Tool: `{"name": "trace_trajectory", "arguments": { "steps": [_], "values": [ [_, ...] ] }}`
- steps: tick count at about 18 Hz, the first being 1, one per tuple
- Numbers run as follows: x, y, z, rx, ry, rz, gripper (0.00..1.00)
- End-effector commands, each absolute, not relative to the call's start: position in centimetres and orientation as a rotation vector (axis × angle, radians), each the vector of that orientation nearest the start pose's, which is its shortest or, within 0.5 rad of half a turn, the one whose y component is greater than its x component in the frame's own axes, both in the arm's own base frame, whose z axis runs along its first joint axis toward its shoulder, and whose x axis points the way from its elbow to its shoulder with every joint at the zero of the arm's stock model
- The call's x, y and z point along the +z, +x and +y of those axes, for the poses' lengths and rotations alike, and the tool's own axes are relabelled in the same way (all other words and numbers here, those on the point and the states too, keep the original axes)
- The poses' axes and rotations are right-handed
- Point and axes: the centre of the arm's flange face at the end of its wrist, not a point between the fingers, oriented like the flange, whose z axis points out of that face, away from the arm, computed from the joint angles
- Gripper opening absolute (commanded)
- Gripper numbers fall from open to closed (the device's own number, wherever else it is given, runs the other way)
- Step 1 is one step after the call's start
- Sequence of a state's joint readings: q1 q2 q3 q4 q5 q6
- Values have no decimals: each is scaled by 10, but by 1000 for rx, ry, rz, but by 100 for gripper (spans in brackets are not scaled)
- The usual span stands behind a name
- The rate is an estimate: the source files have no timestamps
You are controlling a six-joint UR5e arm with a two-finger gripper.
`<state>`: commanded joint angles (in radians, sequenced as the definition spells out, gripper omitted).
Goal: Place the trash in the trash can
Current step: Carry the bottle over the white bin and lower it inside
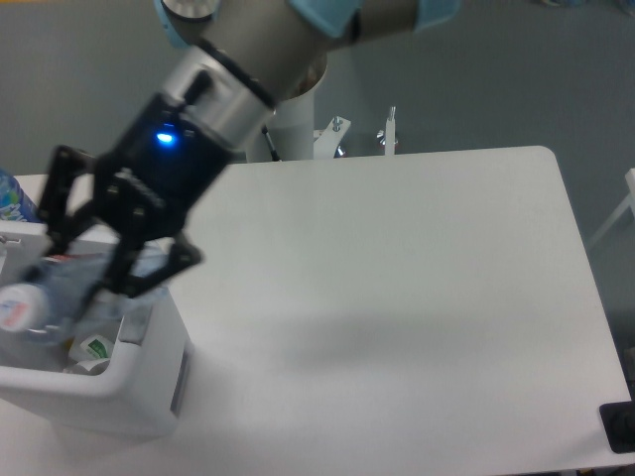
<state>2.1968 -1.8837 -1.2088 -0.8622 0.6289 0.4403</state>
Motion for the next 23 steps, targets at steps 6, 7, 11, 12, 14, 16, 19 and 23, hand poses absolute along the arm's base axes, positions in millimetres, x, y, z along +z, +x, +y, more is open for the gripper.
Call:
{"name": "trace_trajectory", "arguments": {
  "steps": [6,7,11,12,14,16,19,23],
  "values": [
    [602,-172,653,-510,-2033,251,27],
    [600,-171,653,-512,-2034,251,29],
    [591,-170,658,-525,-2043,253,73],
    [588,-170,659,-529,-2046,251,100],
    [585,-171,659,-532,-2051,244,100],
    [583,-173,657,-532,-2055,237,100],
    [581,-183,652,-528,-2059,213,100],
    [576,-222,639,-505,-2066,137,100]
  ]
}}
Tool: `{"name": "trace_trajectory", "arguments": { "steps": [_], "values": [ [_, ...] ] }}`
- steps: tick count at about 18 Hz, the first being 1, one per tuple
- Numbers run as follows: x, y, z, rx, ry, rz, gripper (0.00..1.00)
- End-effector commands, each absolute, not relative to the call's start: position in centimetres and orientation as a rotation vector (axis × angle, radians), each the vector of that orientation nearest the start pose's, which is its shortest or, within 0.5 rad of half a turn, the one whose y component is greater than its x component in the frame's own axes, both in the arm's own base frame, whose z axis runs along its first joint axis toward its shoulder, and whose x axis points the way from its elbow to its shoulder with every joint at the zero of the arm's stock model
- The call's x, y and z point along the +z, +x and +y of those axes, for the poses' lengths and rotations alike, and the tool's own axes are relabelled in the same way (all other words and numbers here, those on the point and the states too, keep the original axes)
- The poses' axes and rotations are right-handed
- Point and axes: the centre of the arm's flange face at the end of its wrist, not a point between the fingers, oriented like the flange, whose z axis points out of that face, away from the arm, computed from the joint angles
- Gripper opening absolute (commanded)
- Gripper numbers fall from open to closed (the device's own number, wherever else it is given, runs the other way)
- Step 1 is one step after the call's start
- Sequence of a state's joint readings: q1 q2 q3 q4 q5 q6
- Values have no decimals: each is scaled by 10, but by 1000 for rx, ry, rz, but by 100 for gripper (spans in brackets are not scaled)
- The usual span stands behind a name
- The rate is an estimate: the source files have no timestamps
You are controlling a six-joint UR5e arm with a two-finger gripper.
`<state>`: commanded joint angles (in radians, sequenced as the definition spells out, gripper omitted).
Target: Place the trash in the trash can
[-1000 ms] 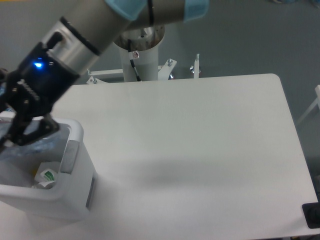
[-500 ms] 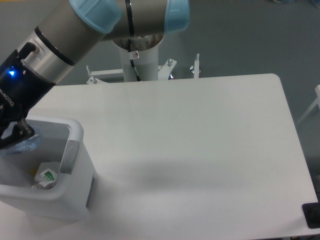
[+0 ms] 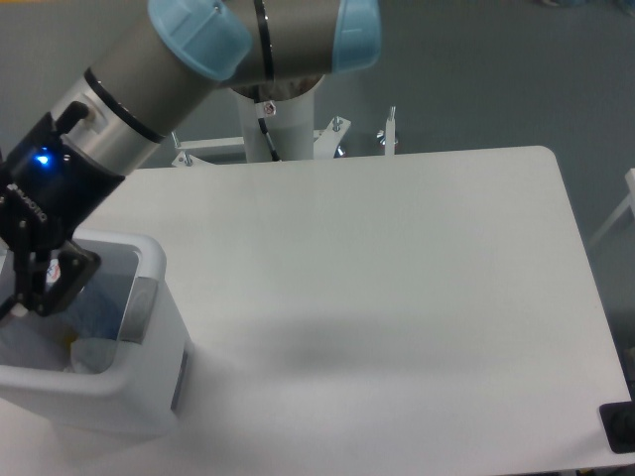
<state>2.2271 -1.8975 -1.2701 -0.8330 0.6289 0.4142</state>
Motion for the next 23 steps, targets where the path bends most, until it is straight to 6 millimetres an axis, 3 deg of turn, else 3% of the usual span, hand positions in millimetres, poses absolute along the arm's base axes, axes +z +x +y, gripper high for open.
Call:
{"name": "trace_trajectory", "arguments": {
  "steps": [5,9,13,16,20,23],
  "values": [
    [547,-318,598,-452,-2089,-55,100],
    [514,-372,567,-416,-2111,-154,100],
    [471,-416,541,-332,-2170,-174,100],
    [432,-435,526,-185,-2286,-96,100],
    [406,-459,511,18,-2450,-41,100],
    [401,-478,497,176,-2566,-42,100]
  ]
}}
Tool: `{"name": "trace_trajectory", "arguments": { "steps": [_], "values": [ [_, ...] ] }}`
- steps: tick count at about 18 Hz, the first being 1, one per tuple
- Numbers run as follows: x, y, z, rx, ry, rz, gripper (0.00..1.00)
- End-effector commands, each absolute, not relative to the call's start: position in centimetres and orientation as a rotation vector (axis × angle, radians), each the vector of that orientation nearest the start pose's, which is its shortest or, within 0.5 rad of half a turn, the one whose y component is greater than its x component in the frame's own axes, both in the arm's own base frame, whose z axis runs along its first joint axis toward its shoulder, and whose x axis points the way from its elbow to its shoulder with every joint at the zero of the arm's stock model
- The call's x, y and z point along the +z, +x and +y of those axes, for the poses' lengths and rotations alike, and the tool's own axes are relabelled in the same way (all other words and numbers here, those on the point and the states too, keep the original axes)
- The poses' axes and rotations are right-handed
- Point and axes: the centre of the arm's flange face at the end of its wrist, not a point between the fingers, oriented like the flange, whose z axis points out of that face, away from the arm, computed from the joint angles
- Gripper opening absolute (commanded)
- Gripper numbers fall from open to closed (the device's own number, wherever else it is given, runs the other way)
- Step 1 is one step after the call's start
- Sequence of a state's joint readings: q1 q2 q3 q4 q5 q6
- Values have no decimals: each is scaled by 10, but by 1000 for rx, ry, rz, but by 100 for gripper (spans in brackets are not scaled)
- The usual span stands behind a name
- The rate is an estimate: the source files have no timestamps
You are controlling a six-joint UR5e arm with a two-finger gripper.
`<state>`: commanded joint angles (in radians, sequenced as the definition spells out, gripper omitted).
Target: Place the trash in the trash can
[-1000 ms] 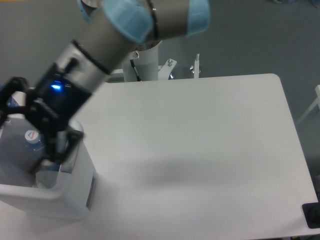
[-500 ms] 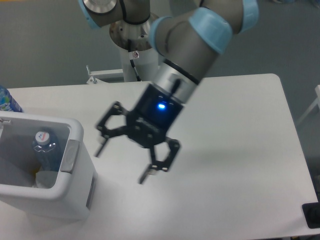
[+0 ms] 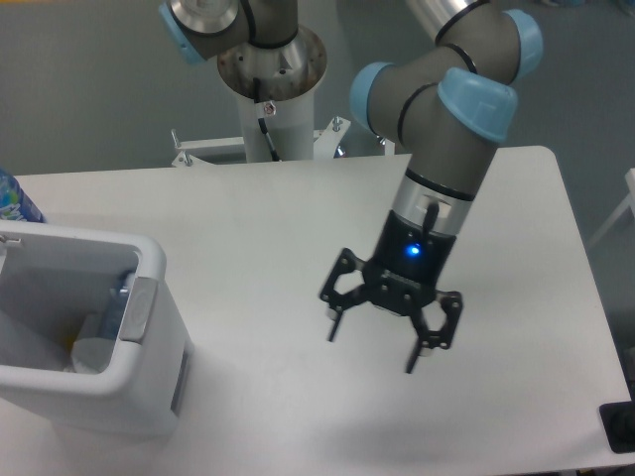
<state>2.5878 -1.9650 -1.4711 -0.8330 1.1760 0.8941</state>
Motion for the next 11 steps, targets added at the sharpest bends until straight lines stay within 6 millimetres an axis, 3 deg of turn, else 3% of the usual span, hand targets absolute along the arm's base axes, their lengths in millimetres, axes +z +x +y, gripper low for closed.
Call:
{"name": "trace_trajectory", "arguments": {
  "steps": [3,7,11],
  "values": [
    [391,-496,488,317,-2677,42,100],
    [381,-503,480,419,-2771,267,100],
    [378,-511,471,389,-2802,248,100]
  ]
}}
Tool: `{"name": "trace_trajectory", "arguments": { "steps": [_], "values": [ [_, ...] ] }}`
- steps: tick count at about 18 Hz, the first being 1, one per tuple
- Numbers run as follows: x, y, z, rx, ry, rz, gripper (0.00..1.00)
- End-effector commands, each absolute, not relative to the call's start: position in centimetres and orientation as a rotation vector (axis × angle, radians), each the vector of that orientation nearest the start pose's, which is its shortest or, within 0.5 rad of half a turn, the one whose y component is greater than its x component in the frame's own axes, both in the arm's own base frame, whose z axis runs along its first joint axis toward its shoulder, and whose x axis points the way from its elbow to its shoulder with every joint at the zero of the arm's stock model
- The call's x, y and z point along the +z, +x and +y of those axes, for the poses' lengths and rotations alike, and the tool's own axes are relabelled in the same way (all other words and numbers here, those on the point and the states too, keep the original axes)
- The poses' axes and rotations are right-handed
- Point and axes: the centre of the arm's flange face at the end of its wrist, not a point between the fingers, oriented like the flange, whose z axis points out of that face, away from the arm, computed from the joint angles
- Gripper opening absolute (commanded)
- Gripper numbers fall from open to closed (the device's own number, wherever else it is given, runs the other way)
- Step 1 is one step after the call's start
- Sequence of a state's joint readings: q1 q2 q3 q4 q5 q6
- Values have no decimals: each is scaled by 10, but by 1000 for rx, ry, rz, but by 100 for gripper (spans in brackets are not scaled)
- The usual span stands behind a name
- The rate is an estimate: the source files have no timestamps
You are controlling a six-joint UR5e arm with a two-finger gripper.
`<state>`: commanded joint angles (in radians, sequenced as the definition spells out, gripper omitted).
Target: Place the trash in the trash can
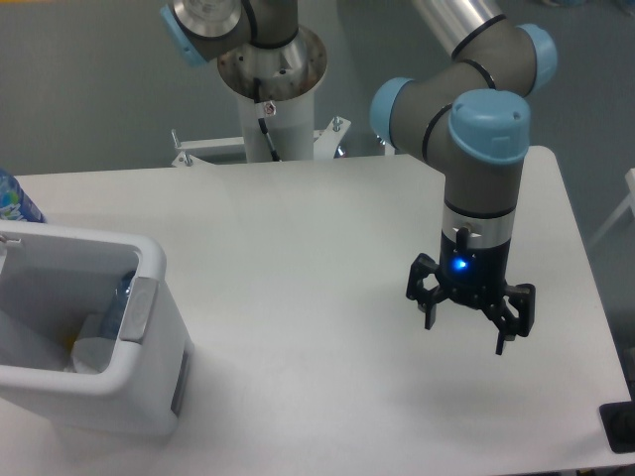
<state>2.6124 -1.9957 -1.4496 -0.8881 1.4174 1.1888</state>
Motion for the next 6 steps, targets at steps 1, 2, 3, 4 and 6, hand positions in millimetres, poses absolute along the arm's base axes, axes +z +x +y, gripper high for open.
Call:
{"name": "trace_trajectory", "arguments": {
  "steps": [1,2,3,4,6],
  "values": [
    [376,-511,469,382,-2824,244,100],
    [371,-512,468,370,-2844,244,100],
    [370,-513,468,370,-2853,240,100],
    [369,-513,468,372,-2859,239,100],
    [368,-514,467,377,-2864,240,100]
  ]
}}
